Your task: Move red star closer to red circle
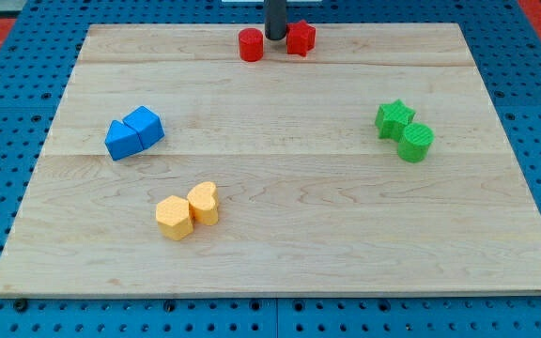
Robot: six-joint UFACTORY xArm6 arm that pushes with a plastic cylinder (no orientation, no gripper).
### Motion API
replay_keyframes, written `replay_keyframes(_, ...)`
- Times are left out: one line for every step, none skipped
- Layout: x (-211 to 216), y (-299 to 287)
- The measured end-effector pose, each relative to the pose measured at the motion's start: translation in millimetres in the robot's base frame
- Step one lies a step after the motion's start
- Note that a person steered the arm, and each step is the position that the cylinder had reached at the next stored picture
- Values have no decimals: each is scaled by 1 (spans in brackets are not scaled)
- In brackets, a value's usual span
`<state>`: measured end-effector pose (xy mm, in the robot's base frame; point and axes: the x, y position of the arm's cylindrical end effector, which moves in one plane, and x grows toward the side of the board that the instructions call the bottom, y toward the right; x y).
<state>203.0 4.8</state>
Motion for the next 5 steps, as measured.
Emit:
replay_keyframes(-10, 20)
replay_keyframes(-8, 100)
replay_keyframes(-7, 170)
replay_keyframes(8, 178)
replay_keyframes(12, 163)
